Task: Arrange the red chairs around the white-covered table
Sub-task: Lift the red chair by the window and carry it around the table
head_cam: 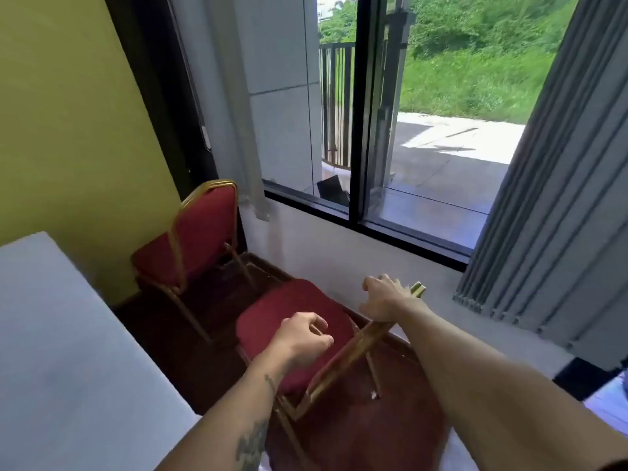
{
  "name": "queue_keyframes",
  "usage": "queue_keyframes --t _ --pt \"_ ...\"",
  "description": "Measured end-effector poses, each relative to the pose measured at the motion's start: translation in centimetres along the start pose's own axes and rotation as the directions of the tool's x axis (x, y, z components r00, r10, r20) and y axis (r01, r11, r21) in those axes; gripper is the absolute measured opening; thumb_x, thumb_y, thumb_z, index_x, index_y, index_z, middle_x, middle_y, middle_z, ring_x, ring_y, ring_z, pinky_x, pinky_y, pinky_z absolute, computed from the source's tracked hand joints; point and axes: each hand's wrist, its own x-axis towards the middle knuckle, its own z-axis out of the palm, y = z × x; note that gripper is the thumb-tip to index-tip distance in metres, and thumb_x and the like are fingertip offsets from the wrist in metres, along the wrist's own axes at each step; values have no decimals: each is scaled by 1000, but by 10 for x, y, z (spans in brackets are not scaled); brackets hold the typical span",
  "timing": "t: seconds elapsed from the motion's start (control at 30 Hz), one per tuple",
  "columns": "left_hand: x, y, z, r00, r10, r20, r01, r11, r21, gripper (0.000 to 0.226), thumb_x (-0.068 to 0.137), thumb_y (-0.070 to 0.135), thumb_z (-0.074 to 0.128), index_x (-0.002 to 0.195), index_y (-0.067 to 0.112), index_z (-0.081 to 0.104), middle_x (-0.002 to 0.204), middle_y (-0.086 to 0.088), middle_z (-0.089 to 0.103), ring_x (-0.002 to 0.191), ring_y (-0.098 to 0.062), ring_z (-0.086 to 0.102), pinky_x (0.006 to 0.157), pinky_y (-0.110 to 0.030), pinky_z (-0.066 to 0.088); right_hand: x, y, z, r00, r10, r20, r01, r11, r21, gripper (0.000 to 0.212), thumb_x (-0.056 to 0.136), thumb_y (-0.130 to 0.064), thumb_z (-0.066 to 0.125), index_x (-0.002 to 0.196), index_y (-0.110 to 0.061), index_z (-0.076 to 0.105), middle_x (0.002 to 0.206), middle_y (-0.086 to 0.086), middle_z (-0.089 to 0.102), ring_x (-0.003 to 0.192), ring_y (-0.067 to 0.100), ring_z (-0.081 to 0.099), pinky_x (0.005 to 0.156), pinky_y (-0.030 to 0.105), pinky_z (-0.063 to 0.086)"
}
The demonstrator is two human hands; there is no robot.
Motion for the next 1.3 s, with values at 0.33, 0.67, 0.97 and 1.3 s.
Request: queue_keyframes --t 0.33,0.67,0.97,1.3 --pt "20 3 57 985 -94 147 41 943 329 35 67 45 59 100 33 66 99 7 68 95 -20 64 80 -33 52 9 26 31 990 117 -76 -119 993 -19 63 71 -45 47 129 -24 60 139 13 47 135 35 34 111 55 27" --pt "33 -11 72 960 -142 239 37 917 397 52 68 40 53 113 17 66 111 -8 67 102 -33 66 90 -43 57 -3 15 55 809 588 -11 -378 534 756 110 78 -15 66 158 -27 -8 132 14 37 104 32 51 79 36 48" --pt "16 -25 56 955 -81 286 7 968 252 41 73 31 57 113 22 65 114 -7 64 106 -32 63 89 -38 54 -1 2 57 752 637 170 -351 168 921 71 75 -10 59 139 -17 27 104 13 56 86 33 67 62 43 62" --pt "0 -40 48 969 -94 230 20 952 304 33 80 30 60 111 21 64 114 -6 64 108 -31 63 91 -41 54 -1 -17 54 846 492 204 -336 196 921 65 78 2 63 131 -17 30 106 20 59 75 30 67 44 33 53"
